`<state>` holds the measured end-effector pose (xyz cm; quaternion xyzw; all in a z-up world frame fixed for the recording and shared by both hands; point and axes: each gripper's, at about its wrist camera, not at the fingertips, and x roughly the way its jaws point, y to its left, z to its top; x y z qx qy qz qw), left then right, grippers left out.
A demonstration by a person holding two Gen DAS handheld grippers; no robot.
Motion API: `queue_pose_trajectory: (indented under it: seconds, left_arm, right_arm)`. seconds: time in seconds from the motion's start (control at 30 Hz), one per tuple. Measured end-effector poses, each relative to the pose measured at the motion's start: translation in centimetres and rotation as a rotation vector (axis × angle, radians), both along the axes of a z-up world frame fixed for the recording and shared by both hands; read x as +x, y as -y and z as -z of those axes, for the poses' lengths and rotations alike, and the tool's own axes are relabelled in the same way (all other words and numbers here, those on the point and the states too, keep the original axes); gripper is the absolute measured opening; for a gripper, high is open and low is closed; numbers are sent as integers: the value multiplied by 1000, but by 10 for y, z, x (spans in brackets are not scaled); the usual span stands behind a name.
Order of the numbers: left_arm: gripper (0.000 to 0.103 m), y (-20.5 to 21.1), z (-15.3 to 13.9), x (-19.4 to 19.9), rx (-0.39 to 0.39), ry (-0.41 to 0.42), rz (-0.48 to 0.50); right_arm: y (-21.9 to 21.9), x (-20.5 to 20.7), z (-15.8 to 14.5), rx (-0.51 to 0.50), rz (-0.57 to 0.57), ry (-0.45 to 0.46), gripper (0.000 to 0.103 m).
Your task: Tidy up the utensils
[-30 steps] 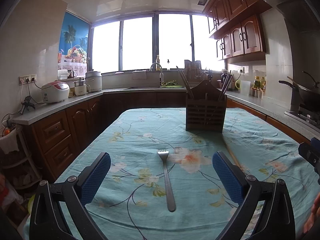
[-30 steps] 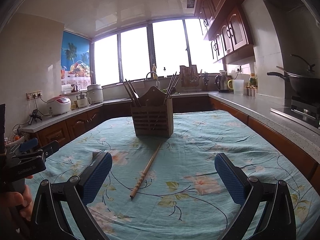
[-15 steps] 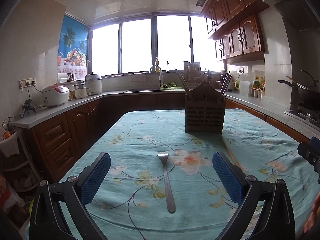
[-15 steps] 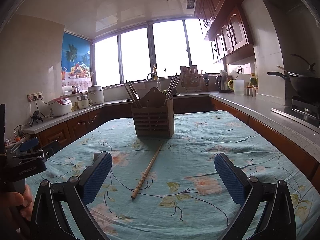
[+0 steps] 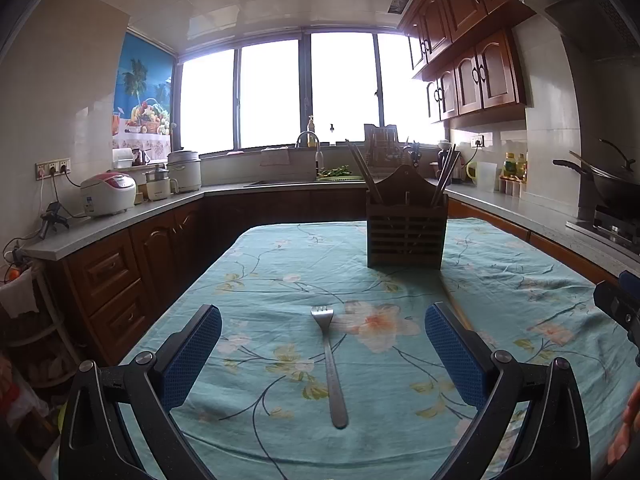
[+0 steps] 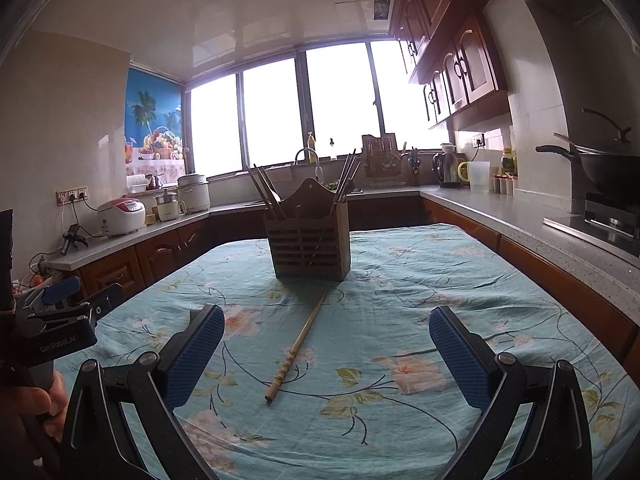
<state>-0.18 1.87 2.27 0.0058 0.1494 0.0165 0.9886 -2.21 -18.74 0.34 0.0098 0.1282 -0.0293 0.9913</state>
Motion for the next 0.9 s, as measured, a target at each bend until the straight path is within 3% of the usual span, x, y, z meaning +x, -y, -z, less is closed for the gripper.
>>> queue_pose_trajectory:
  seconds: [0.9]
  left_arm:
    - [102,11,0,-2,2,-5,9]
  right_arm:
    - [0,2,-2,7,-8,-2,103]
